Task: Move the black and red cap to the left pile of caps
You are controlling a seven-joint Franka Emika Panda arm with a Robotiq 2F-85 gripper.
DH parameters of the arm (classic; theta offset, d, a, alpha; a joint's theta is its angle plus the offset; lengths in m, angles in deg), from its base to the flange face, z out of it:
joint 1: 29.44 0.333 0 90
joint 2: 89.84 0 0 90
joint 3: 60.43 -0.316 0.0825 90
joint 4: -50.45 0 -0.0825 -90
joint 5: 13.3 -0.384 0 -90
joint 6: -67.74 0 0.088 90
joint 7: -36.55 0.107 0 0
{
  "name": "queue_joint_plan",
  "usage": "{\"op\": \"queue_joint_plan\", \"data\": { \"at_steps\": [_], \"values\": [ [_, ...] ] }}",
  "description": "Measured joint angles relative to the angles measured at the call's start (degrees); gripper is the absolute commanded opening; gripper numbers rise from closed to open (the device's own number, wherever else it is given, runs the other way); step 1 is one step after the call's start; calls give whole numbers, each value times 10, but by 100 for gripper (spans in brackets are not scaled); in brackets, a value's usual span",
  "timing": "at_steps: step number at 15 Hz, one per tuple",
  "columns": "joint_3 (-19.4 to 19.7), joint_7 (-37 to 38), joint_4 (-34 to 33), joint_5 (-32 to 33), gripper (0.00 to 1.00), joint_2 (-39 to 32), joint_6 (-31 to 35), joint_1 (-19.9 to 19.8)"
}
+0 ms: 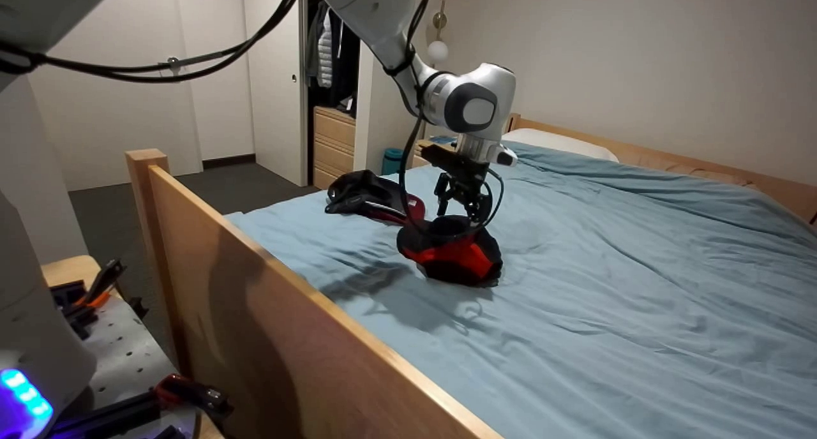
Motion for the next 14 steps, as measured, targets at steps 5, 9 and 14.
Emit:
{"op": "queue_joint_plan", "data": {
  "at_steps": [5,9,14],
  "values": [
    [-25,-53,-5,-9,100,-13,4,-27],
    [-52,-123,-24,-15,74,-34,-3,-61],
    [-68,-175,-53,-15,42,-52,-25,-77]
  ]
}}
